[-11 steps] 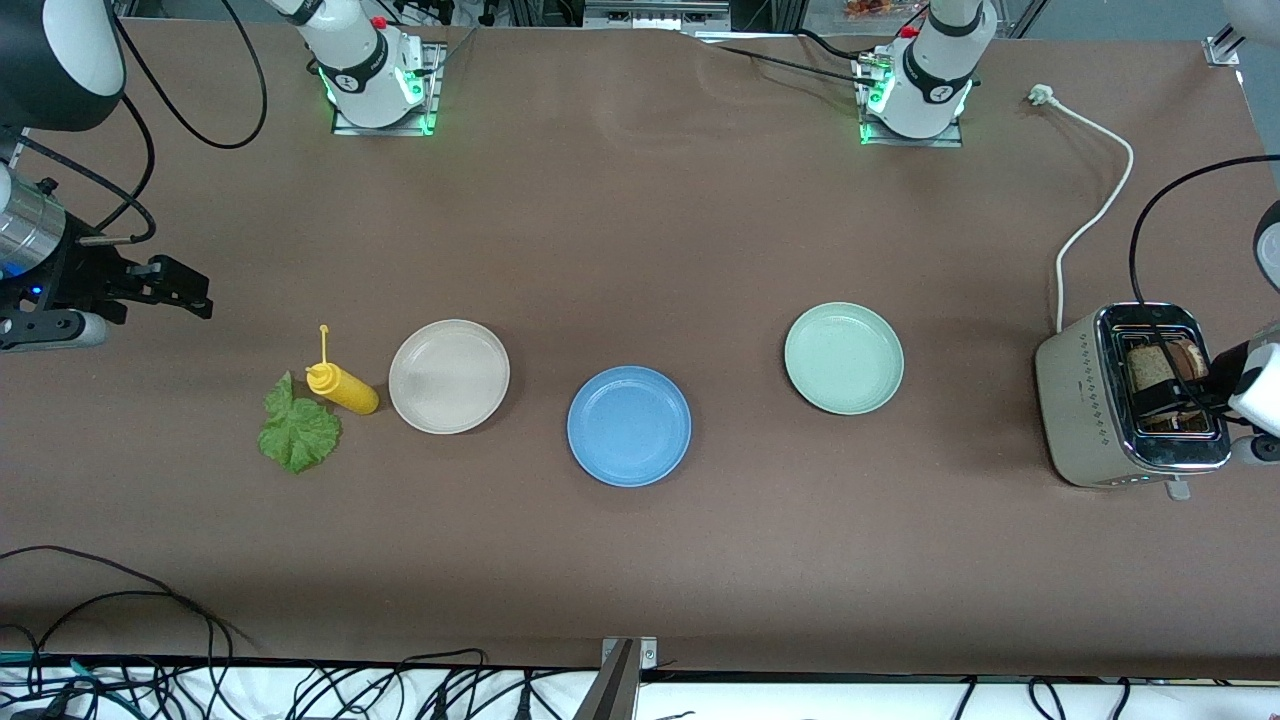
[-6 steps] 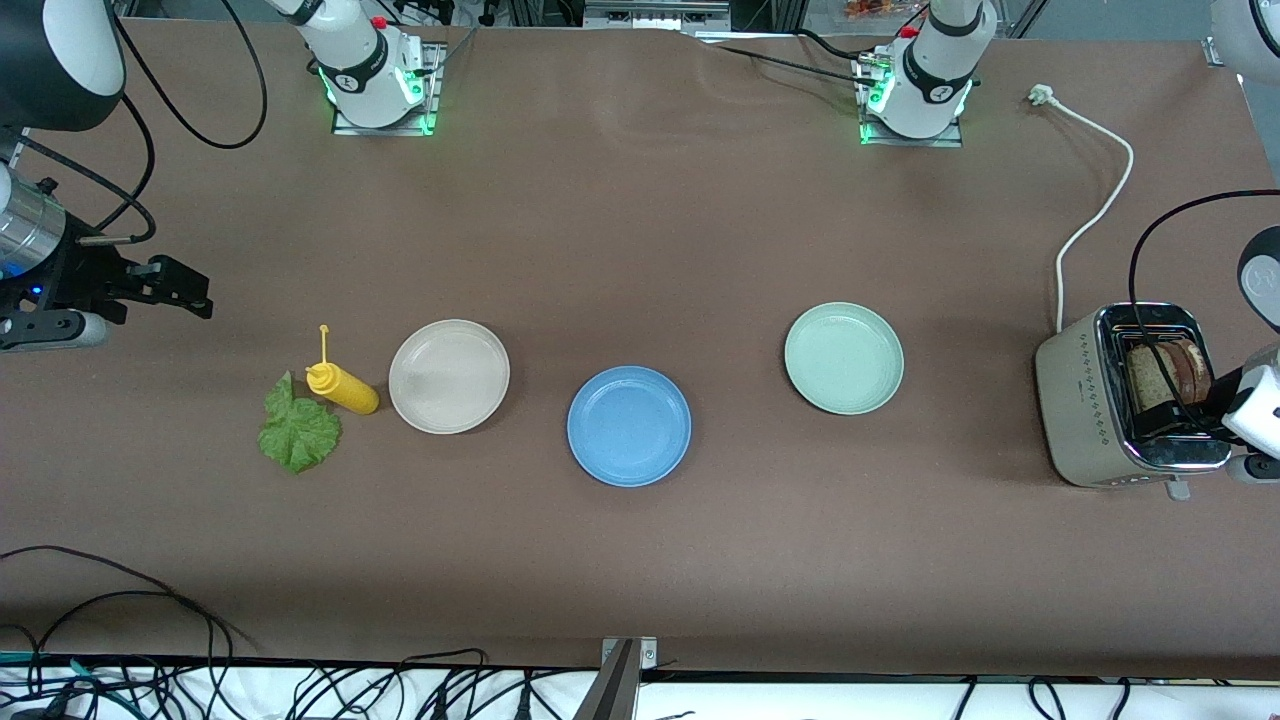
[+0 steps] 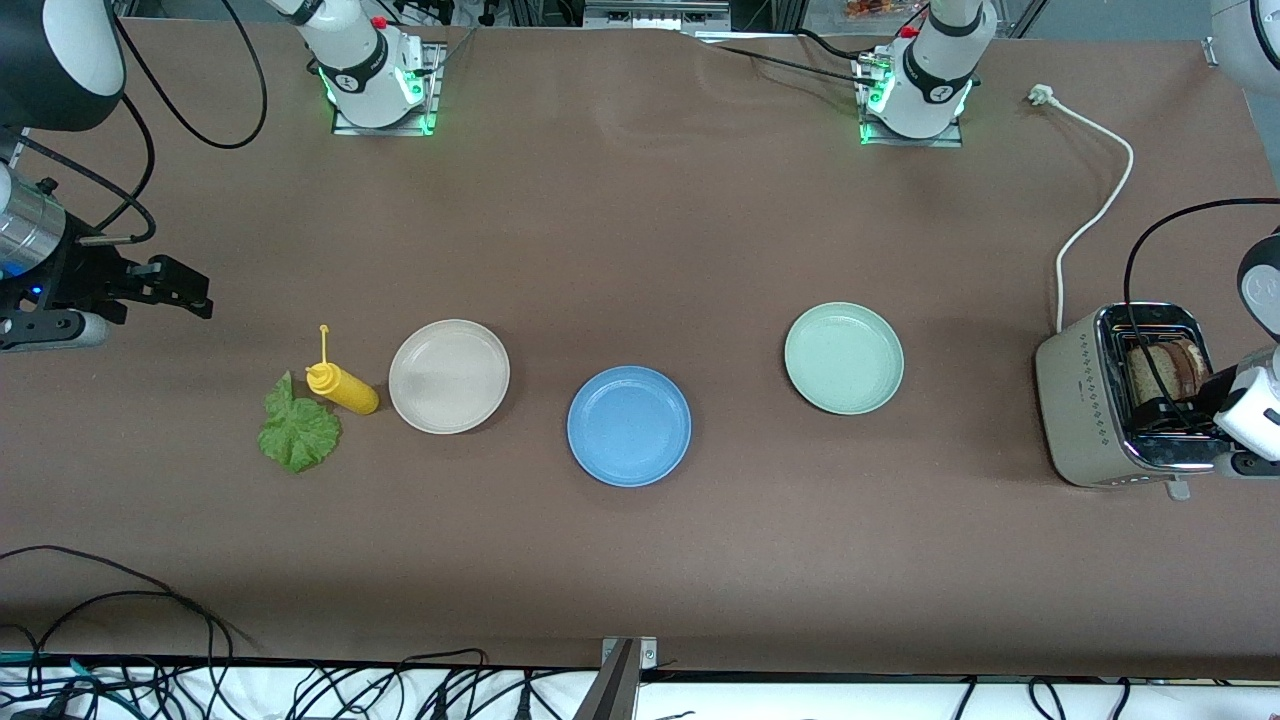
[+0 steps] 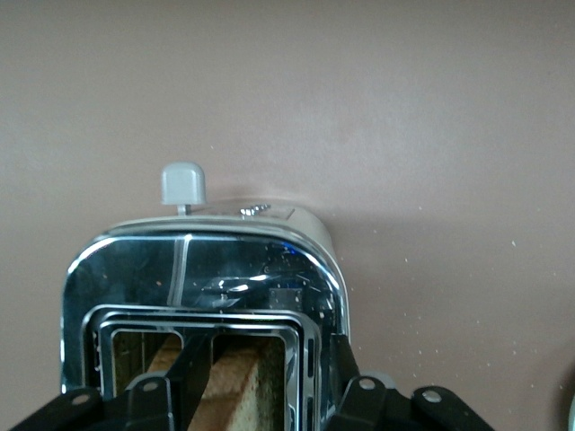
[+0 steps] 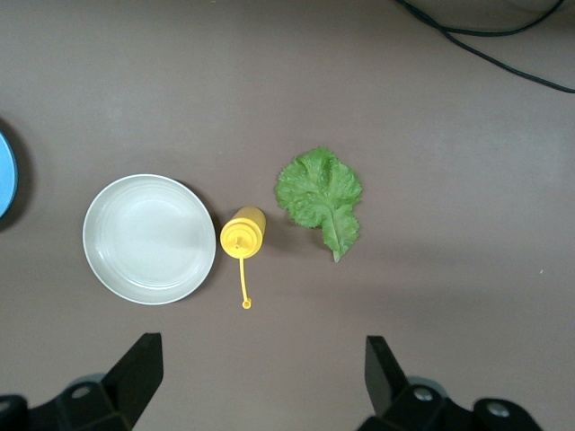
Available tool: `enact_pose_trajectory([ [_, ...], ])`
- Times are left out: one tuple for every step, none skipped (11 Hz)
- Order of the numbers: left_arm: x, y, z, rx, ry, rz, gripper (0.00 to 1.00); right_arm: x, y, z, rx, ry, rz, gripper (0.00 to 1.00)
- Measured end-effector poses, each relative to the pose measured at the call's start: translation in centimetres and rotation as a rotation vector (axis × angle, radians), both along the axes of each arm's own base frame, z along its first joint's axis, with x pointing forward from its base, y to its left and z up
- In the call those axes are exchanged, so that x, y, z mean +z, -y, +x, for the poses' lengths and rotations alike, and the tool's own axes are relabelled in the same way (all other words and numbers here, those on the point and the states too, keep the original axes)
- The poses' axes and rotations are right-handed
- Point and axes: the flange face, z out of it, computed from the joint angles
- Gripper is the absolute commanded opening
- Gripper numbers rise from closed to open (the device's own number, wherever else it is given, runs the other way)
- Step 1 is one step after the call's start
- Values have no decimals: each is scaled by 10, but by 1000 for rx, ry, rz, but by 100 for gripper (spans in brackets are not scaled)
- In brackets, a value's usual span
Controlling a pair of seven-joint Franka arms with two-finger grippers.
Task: Make sandwich in blue plate with both arms
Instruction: 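Move the left gripper down over the bread slices in the toaster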
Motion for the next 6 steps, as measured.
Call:
enact_pose_trajectory([
  [-2, 0, -2, 0, -19, -6, 55, 0, 0, 0, 0, 0, 0, 100],
  [-3, 1, -4, -1, -37, -11, 55, 0, 0, 0, 0, 0, 0, 100],
  [-4, 0, -5, -23, -44, -12, 55, 0, 0, 0, 0, 0, 0, 100],
  [-3, -2, -6, -41, -46, -11, 55, 0, 0, 0, 0, 0, 0, 100],
  [-3, -6, -6, -55, -47, -9, 55, 0, -1, 0, 1, 0, 0, 100],
  [-2, -8, -7, -63, -47, -7, 55, 0, -1, 0, 2, 0, 0, 100],
])
